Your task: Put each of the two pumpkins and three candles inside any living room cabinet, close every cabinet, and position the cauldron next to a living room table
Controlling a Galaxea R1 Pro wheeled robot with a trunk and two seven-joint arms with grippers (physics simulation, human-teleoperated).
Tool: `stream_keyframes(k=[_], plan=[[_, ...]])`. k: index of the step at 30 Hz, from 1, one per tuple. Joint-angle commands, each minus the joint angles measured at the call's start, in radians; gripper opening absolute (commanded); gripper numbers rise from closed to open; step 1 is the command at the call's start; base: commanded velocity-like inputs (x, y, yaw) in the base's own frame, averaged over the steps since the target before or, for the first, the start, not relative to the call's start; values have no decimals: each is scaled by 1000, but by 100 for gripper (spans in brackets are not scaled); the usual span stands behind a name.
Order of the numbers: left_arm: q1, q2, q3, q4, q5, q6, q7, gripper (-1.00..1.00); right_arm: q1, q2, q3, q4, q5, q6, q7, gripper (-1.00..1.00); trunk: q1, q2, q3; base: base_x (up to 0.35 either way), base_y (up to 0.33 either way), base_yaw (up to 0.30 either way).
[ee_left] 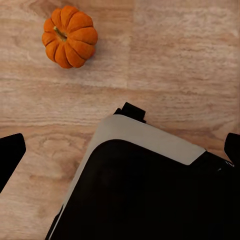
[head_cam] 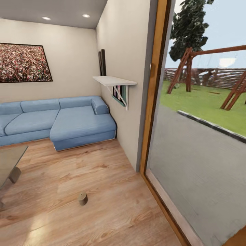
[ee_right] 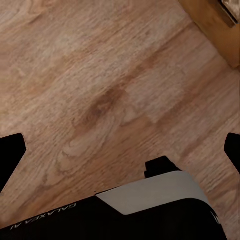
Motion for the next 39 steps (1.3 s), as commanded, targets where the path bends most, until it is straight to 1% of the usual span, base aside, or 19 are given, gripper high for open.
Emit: stream_keyframes(k=[1, 20, 35, 39], plan=[[-1, -1, -9, 0, 7, -2, 4, 100, -1, 1, 7, 3, -4, -4, -2, 100, 1, -1, -1, 305, -58, 282], [2, -1, -9, 0, 6, -2, 4, 100, -1, 1, 7, 3, -4, -4, -2, 100, 1, -1, -9, 274, -162, 282], [4, -1, -9, 0, 6, -2, 4, 100, -1, 1, 7, 3, -3, -4, -2, 100, 1, -1, -14, 270, -99, 282], [4, -1, -9, 0, 6, -2, 4, 100, -1, 1, 7, 3, -3, -4, -2, 100, 1, -1, -15, 271, -94, 116]])
